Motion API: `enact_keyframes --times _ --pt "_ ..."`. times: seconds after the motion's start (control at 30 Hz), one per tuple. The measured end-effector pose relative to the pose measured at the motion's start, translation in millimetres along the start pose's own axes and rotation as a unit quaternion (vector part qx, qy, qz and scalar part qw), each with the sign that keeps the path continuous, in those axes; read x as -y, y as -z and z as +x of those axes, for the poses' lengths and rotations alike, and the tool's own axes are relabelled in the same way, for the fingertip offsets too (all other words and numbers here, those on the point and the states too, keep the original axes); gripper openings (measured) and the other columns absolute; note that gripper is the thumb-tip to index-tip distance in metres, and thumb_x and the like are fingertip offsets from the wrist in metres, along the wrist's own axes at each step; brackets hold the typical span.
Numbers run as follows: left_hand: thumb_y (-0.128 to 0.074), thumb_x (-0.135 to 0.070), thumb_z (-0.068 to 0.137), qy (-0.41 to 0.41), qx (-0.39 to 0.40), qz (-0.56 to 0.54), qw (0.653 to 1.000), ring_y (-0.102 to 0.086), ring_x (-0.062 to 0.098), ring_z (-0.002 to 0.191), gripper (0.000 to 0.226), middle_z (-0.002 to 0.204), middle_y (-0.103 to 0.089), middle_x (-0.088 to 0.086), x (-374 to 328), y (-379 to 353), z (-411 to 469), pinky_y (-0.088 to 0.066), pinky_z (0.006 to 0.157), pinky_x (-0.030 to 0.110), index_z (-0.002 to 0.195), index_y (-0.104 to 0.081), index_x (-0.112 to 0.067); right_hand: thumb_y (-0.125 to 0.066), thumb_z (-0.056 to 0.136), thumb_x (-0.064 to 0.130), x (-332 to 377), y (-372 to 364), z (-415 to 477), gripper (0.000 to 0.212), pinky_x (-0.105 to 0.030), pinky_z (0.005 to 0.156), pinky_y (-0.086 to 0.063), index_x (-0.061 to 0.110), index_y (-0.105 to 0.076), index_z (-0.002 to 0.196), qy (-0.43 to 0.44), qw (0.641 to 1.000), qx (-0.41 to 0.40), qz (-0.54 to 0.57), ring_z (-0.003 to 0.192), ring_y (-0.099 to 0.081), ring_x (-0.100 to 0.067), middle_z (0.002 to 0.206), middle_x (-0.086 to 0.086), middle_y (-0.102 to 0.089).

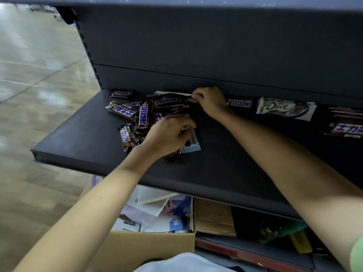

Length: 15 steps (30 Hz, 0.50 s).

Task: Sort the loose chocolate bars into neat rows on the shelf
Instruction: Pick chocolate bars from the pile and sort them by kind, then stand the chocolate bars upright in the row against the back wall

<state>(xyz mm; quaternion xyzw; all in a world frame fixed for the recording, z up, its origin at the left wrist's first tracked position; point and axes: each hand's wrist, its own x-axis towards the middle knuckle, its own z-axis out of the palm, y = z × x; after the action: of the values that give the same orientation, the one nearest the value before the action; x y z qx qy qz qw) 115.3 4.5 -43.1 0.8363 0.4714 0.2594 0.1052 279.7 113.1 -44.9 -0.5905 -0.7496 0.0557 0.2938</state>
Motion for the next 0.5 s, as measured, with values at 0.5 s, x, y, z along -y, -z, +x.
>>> enact_keyframes --times 0.5 --pt "-0.062 -0.032 0.085 0.32 -0.149 -0.56 0.749 -0.057 0.014 0.101 0.06 0.115 -0.054 0.001 -27 -11 21 -0.05 0.091 0.033 0.136 -0.03 -0.025 -0.054 0.093 0.017 -8 69 -73 0.011 -0.02 0.068 -0.053 0.013 -0.064 0.089 -0.191 0.91 -0.118 0.349 0.071 -0.059 -0.003 0.084 0.002 -0.064"
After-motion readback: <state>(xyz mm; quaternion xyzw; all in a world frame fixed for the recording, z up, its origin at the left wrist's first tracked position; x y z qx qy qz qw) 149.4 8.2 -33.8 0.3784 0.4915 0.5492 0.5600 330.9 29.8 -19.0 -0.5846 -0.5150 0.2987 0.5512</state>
